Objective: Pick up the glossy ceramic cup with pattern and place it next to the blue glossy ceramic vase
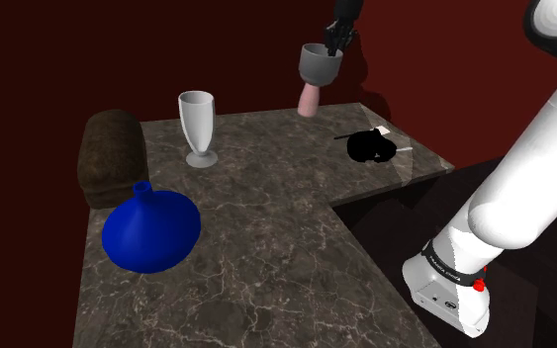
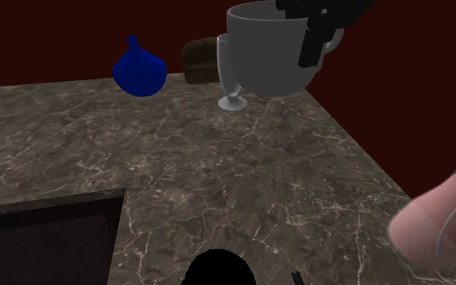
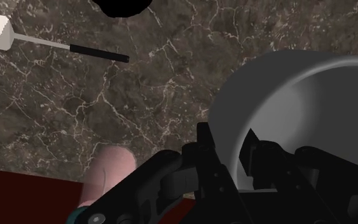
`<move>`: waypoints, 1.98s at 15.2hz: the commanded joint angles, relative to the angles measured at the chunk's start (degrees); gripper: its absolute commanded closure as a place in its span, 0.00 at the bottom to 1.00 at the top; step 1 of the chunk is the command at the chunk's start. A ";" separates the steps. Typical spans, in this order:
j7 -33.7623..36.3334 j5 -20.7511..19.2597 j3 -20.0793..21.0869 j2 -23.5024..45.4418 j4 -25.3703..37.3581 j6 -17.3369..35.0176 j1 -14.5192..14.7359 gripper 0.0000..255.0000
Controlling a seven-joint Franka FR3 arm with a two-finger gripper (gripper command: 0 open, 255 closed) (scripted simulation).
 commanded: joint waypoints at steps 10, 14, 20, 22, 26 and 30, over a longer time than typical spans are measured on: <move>11.60 -1.12 5.99 -10.64 -11.33 1.29 5.58 1.00; 16.88 -0.82 9.14 -14.02 -15.04 1.83 7.77 1.00; 24.92 0.23 14.11 -17.39 -18.53 2.31 11.05 1.00; 27.63 0.67 15.86 -18.06 -19.16 2.42 12.13 1.00; 33.13 1.56 19.42 -18.67 -19.65 2.63 14.26 1.00; 38.75 2.31 23.11 -18.32 -19.12 2.81 16.36 1.00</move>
